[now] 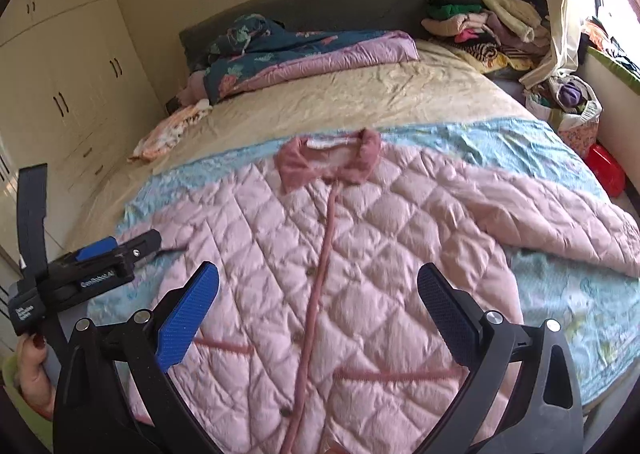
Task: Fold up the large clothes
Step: 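Move the right tool toward the jacket sleeve beside the right tool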
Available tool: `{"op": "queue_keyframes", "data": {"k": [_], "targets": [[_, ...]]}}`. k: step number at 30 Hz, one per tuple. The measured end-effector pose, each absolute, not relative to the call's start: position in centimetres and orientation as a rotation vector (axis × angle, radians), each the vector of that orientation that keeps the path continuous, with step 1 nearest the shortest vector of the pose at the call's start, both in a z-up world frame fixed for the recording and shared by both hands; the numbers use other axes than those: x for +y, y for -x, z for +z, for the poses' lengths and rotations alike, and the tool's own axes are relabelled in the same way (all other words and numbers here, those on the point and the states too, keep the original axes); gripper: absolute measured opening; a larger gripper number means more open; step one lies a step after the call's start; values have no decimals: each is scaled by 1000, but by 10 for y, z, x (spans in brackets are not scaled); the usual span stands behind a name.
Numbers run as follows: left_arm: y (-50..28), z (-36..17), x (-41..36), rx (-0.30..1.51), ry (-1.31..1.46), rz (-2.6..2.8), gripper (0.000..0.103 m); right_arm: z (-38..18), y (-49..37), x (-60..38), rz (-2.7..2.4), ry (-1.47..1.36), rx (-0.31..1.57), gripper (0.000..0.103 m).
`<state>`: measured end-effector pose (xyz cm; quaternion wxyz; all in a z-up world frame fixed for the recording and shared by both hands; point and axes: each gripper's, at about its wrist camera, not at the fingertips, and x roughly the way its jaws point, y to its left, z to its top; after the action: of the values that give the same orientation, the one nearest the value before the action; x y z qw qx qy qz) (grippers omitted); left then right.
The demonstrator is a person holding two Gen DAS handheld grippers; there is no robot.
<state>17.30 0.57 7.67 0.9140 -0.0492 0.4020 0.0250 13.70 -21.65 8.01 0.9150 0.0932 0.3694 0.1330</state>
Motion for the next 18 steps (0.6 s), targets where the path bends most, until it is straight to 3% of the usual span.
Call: {"op": "queue_keyframes", "data": {"k": [18], "targets": [[-263,111,-35,805,96,29,95,117,-219,-273,200,-363,696,99]]}}
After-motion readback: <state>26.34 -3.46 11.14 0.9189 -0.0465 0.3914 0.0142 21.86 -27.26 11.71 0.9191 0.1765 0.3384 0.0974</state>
